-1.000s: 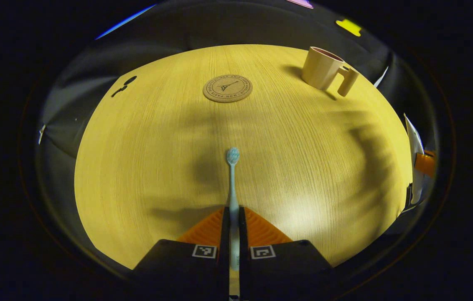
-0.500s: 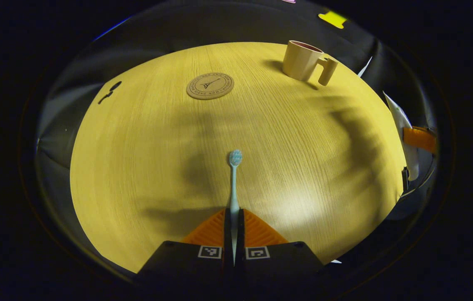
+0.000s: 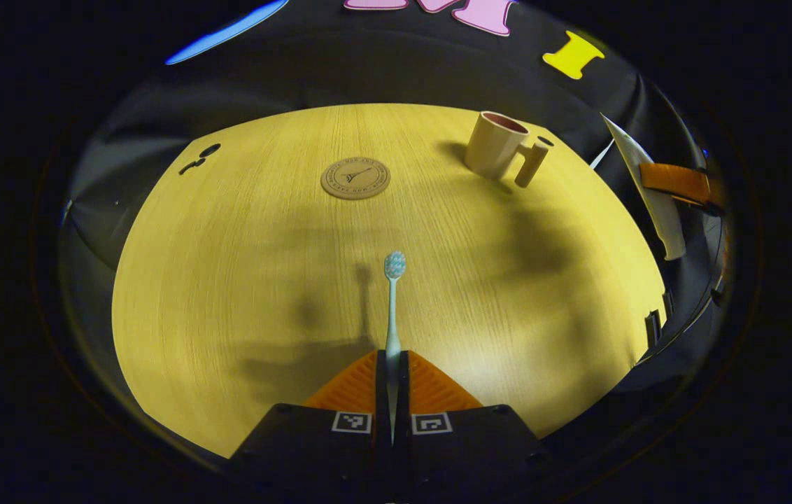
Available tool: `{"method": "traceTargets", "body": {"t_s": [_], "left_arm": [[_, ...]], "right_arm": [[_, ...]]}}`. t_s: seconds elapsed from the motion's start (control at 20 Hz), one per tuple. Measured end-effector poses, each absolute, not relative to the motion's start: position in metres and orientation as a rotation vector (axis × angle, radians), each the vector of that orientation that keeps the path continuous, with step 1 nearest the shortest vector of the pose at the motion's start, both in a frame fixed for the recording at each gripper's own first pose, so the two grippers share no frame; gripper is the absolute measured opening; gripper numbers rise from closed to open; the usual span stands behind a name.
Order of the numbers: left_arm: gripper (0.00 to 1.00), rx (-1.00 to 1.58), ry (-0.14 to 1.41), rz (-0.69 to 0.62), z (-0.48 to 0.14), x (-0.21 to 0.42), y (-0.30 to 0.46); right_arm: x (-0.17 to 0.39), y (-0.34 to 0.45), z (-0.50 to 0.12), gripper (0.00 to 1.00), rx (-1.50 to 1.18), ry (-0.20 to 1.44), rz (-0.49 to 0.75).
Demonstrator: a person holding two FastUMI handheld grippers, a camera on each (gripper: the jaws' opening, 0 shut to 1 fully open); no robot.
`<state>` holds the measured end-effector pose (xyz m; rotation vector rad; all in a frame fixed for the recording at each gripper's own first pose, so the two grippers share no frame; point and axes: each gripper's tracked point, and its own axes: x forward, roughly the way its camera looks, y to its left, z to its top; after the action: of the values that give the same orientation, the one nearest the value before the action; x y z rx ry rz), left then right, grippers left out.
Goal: Put the toothbrush and toothpaste on the desktop into the cup, then pick up the cup and place it on the coaster on the desktop.
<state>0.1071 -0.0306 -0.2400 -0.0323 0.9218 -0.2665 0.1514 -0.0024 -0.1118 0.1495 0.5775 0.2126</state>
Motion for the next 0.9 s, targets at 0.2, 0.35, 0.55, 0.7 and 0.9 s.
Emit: {"method": "traceTargets", "body": {"t_s": [0.2,0.35,0.55,0.7,0.9], "left_arm": [[0.07,-0.063,0.855,-0.272,-0.212,0.112,-0.037],[0.07,-0.082,0.801,-0.268,-0.188,0.111,-0.037],[0.07,-0.104,0.723,-0.253,-0.159,0.110,-0.033],[0.07,-0.126,0.665,-0.249,-0.140,0.115,-0.034],[0.07,-0.143,0.602,-0.227,-0.123,0.118,-0.036]], "right_arm": [[0.170,0.013,-0.072,0.16,0.171,0.499,0.247],[0.183,0.023,-0.048,0.16,0.167,0.455,0.280],[0.209,0.029,-0.022,0.16,0.134,0.375,0.304],[0.236,0.032,-0.016,0.16,0.123,0.344,0.312],[0.269,0.029,-0.021,0.16,0.142,0.304,0.314]]}}
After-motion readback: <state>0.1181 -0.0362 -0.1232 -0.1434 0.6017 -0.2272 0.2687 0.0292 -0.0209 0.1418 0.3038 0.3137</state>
